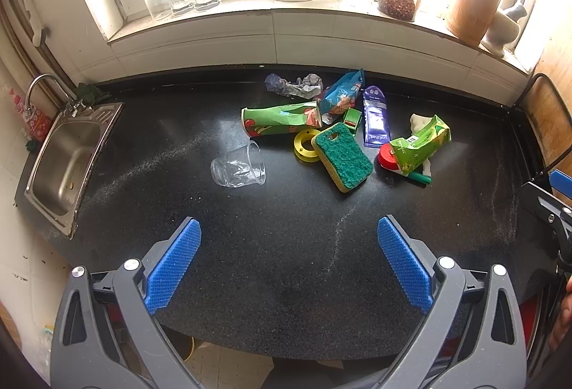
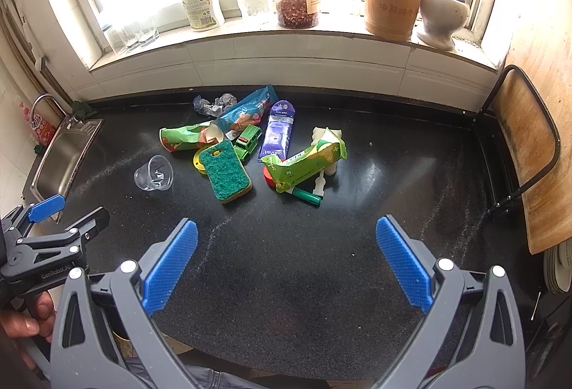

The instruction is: Collect trash

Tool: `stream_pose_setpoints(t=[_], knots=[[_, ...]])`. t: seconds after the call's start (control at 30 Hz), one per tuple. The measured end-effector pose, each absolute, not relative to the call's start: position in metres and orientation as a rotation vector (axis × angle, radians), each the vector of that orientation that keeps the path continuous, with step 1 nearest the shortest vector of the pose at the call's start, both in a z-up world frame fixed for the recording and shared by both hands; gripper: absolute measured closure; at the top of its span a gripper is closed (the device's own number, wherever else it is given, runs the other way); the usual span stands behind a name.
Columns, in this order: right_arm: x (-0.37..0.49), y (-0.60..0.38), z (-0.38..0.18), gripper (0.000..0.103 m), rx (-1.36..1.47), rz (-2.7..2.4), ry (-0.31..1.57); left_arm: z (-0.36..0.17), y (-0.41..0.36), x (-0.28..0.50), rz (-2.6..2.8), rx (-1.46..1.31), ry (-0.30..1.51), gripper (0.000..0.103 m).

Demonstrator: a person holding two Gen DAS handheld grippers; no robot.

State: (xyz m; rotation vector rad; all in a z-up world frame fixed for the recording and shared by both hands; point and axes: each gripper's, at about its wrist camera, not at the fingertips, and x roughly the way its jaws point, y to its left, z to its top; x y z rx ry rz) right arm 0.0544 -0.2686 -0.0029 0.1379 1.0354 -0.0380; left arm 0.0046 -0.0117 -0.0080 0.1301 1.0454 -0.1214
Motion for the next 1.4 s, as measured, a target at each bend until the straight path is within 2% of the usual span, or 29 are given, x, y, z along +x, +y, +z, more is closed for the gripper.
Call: stream_pose_setpoints(t=[0.93, 1.17, 1.4], knots=[[0.088, -0.278, -0.022, 0.006, 0.146, -0.031, 1.073, -0.026, 0.006, 0.038, -0.120, 0.126, 1.071, 0.007], [0.115, -0.292, -0.058, 0.006, 0.202, -0.017, 1.107, -0.055, 0.030, 0.069, -0.185, 0.148, 1.026, 0.007], [0.149, -0.312, -0.101, 0.006, 0.286, -0.019, 1.143, -0.119, 0.027, 0.116, -0.307, 0.387, 0.988, 0.007]])
